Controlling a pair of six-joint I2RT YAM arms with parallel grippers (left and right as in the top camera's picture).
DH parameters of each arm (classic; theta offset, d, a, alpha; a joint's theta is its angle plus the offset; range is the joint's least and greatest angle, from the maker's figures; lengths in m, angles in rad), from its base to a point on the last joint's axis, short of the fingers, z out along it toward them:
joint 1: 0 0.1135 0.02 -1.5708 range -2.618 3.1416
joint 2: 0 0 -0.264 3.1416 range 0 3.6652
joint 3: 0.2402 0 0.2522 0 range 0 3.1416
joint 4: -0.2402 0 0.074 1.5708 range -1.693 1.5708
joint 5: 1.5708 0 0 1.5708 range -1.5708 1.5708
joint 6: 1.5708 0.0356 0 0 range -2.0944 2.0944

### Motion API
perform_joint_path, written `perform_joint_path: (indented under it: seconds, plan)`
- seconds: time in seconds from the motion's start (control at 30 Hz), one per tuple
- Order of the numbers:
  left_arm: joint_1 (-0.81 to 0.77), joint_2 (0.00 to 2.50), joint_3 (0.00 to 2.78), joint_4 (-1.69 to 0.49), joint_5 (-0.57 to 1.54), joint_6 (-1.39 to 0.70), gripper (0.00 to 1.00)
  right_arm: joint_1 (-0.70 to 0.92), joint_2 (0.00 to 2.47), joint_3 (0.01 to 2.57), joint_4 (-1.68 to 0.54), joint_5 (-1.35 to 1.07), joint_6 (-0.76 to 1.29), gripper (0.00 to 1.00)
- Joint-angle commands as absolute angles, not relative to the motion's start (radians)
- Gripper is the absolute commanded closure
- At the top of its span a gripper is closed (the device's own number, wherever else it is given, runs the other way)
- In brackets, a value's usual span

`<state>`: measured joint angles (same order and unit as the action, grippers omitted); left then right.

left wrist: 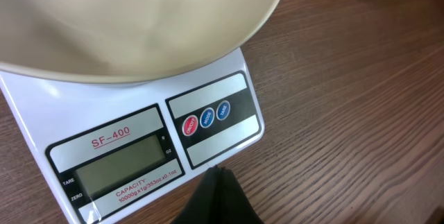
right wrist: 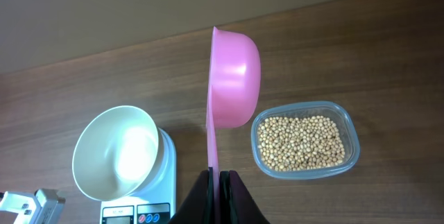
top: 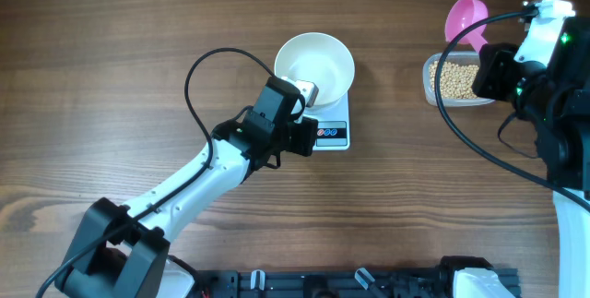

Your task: Scoop item into bowl and weigh 150g on scale

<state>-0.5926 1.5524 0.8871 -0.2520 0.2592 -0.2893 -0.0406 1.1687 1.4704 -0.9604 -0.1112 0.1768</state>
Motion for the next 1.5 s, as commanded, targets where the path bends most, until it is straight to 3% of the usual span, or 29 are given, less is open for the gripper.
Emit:
perform_joint_path:
  seconds: [0.0,0.57,1.03,1.47]
  plan:
    - [-0.599,1.566,0.883,-0.258,0.213,-0.269,0.96,-0.044,1.173,1.478,-0.953,-0.112,0.157,0.96]
    - [-0.604,1.391,0.873,-0.462,0.235,-0.292,0.96,-0.044,1.173,1.478,-0.942,-0.111,0.157,0.96]
    - [-0.646,1.526,0.765,-0.133,0.171,-0.379,0.96,-0.044,1.186,1.478,-0.934,-0.112,0.157,0.96]
    - [-0.692,1.599,0.765,-0.083,0.139,-0.382,0.96,-0.044,1.186,1.478,-0.936,-0.112,0.157,0.96]
